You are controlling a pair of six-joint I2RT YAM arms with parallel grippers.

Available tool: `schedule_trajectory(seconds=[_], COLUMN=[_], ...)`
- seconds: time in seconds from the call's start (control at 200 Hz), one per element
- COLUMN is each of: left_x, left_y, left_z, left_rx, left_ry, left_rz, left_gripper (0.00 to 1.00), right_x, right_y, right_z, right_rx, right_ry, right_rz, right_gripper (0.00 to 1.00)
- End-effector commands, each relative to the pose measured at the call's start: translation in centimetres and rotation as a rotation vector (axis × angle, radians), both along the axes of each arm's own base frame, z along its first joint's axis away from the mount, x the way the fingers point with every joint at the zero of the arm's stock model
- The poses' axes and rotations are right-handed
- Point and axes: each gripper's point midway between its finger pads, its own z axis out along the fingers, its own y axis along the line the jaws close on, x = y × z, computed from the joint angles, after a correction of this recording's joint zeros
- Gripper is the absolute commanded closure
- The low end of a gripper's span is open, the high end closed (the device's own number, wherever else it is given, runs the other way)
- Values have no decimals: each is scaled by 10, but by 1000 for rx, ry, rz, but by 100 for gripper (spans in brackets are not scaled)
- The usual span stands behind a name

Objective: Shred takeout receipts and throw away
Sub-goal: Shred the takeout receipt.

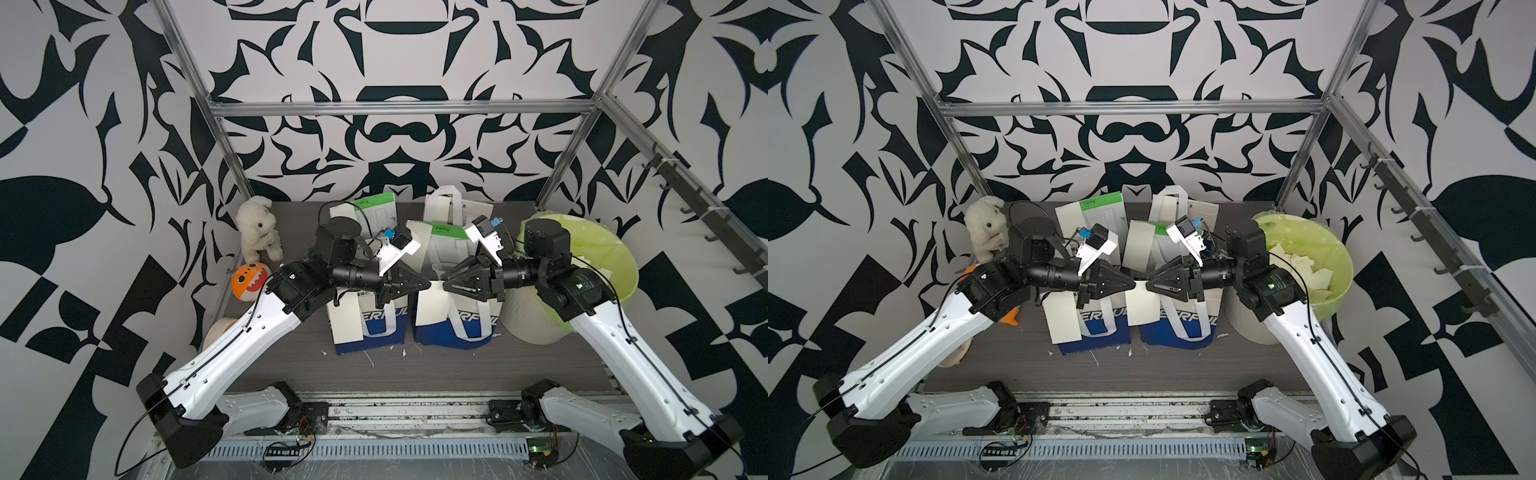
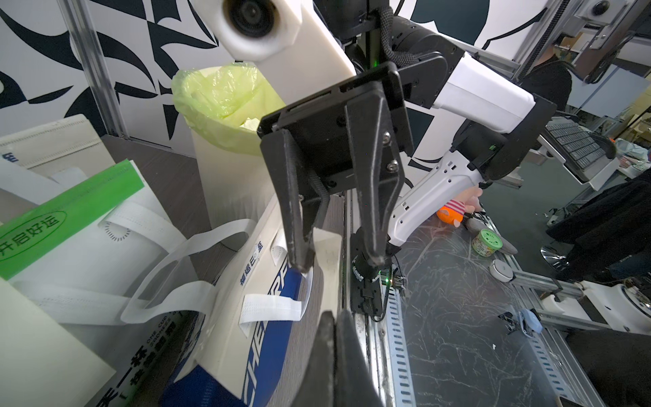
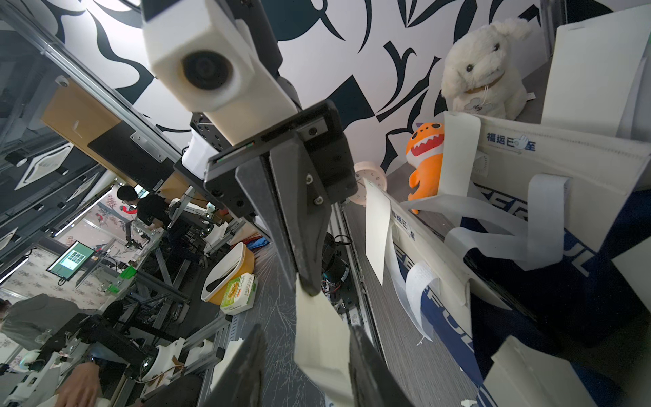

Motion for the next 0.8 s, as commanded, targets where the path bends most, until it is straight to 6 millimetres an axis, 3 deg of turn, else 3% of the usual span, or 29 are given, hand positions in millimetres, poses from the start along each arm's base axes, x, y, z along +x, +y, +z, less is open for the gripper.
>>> schedule_trajectory(seconds=[0.0,0.105,0.19,0.47,0.49,0.555,0.58,0.62,0.795], left_x=[1,1,1,4,6,8,10,12,17], left_y=[-2,-2,-2,-2,-2,-3,-3,-4,-11], left_z=[-5,-6,-6,-6,-6,-7,-7,-7,1], left_rx=[9,10,11,8,8,11,12,11,-11], left_ry=[2,5,3,-10,-11,-13,-13,-14,-19], left_rz=[-2,-2,1,20,27,39,42,48,48], left_gripper=[100,100,100,100,92,52,44,40,40], right_x=[-5,-3,-2,7,8,9,8,8,5], right_y=[-2,-2,-2,-4,-4,-5,-5,-5,-4], right_z=[11,13,14,7,6,5,6,7,10], right_rx=[21,16,14,-28,-32,-38,-37,-34,-30], right_ry=[-61,-58,-52,-27,-28,-34,-38,-45,-53], right_rz=[-9,-30,-38,-116,-124,-142,-143,-143,-134], right_gripper=[68,79,100,100,100,100,100,100,100])
